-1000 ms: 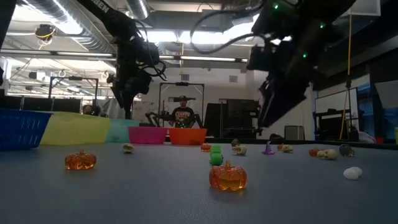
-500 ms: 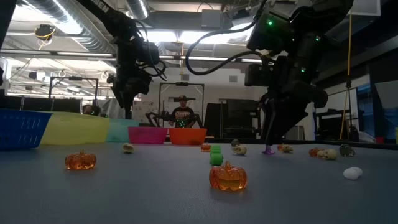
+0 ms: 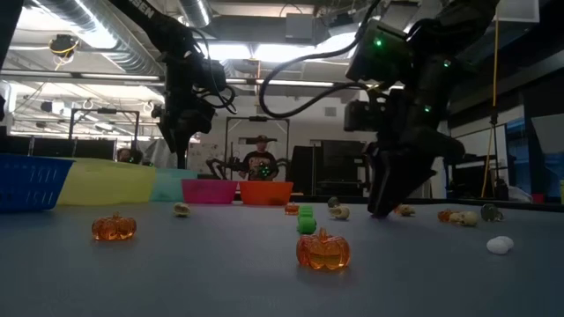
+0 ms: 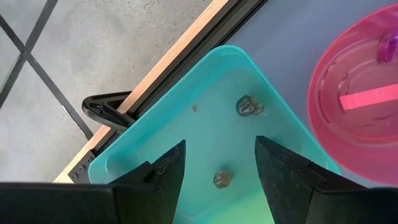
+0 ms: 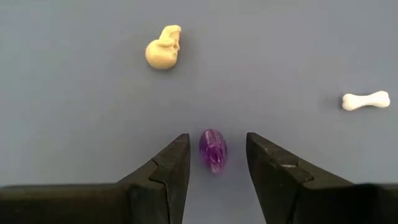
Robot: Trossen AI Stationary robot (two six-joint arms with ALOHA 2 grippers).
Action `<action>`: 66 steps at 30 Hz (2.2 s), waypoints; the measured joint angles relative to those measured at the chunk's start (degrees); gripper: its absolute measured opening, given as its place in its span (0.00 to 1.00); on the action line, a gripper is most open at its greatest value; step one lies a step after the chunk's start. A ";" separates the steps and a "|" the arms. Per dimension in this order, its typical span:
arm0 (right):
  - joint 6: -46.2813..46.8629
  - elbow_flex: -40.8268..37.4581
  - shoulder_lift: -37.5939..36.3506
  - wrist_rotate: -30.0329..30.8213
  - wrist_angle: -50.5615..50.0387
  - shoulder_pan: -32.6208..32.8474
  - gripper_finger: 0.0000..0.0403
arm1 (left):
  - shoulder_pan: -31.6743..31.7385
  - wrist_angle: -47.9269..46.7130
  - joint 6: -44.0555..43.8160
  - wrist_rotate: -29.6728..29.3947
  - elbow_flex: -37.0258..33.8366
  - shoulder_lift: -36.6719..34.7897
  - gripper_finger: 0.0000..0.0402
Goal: Sort Halloween decoration
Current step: Put the purple witch hat toy into the pink bin
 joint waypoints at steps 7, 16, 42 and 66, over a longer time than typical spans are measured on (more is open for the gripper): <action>0.00 0.00 0.00 0.00 -0.05 0.00 0.39 | 0.00 -0.01 0.02 -0.01 0.00 0.00 0.44; -0.01 0.00 0.00 0.00 -0.27 0.00 0.37 | 0.00 -0.01 0.02 -0.02 0.00 0.00 0.44; 0.00 0.00 -0.09 -0.02 -0.46 0.00 0.05 | 0.01 -0.03 -0.19 -0.02 0.00 0.00 0.44; -5.94 13.52 -0.02 -1.73 0.31 -0.02 0.05 | -5.89 -2.14 -2.57 0.03 0.00 -5.12 0.44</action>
